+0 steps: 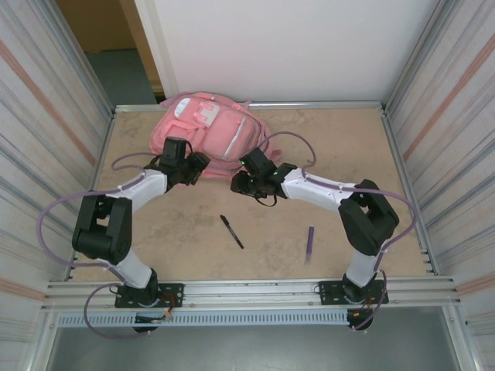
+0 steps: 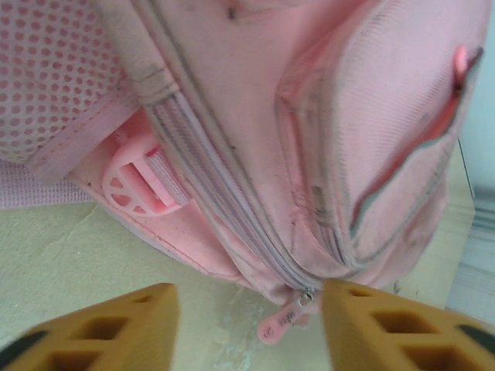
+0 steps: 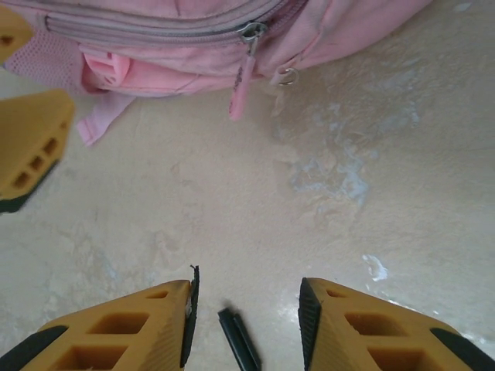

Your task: Pack the student bag

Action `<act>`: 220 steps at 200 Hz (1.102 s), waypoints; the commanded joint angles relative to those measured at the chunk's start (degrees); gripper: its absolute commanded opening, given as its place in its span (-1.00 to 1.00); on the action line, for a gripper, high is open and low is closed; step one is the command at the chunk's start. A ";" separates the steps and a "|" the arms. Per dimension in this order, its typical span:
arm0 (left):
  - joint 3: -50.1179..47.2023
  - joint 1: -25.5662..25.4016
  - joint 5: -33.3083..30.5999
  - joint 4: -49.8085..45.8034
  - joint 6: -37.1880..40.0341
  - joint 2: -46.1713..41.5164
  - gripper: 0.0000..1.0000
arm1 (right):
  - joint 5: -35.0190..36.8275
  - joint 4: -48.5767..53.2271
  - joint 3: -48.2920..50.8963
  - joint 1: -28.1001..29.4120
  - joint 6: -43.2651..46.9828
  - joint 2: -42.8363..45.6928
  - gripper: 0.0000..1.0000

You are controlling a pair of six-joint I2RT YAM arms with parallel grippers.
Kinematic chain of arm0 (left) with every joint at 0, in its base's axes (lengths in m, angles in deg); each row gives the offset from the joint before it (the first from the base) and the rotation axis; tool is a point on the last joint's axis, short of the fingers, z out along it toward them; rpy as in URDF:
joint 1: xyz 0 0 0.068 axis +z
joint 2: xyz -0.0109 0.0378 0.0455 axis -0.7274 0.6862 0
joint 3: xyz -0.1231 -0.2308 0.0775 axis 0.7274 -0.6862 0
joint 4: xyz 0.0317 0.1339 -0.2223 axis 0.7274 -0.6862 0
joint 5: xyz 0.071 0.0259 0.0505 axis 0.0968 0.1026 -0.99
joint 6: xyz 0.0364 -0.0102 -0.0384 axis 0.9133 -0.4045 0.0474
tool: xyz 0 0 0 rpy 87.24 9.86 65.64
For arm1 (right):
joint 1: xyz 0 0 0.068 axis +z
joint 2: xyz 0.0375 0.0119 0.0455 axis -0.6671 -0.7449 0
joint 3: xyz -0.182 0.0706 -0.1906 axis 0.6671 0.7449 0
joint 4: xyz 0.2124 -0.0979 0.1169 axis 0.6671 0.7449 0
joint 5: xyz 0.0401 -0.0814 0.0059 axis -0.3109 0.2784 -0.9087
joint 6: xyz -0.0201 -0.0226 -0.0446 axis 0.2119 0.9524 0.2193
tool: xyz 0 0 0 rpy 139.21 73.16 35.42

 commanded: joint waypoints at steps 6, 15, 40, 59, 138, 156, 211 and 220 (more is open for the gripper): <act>2.96 -1.38 1.13 3.17 -1.59 5.19 0.19 | 2.11 -0.52 3.14 -1.14 -0.17 4.48 -0.18; 3.45 -2.24 0.35 3.58 -1.79 6.28 0.18 | 1.83 -0.49 3.59 -1.42 0.21 4.92 -0.18; 1.85 -3.48 -1.25 11.54 -6.90 9.45 -0.01 | 2.06 1.13 4.45 -1.75 1.92 7.28 -0.19; 3.36 -3.48 -0.50 14.13 -7.39 11.78 -0.13 | 2.32 1.38 5.81 -1.88 2.99 9.04 -0.19; 3.38 -4.12 -5.16 12.63 -8.86 11.02 -0.23 | 1.47 2.34 7.30 -2.04 4.62 11.60 -0.19; 2.56 -4.18 -6.12 13.96 -8.58 11.49 -0.48 | 0.83 2.02 7.14 -1.91 4.73 10.56 -0.19; 1.20 -6.07 -4.83 12.97 -4.82 4.35 -1.00 | -0.82 4.37 3.56 -0.95 6.24 7.17 -0.16; 1.16 -6.95 -5.54 11.55 -3.38 2.39 -1.00 | -1.32 4.92 2.76 -1.24 6.62 6.61 -0.15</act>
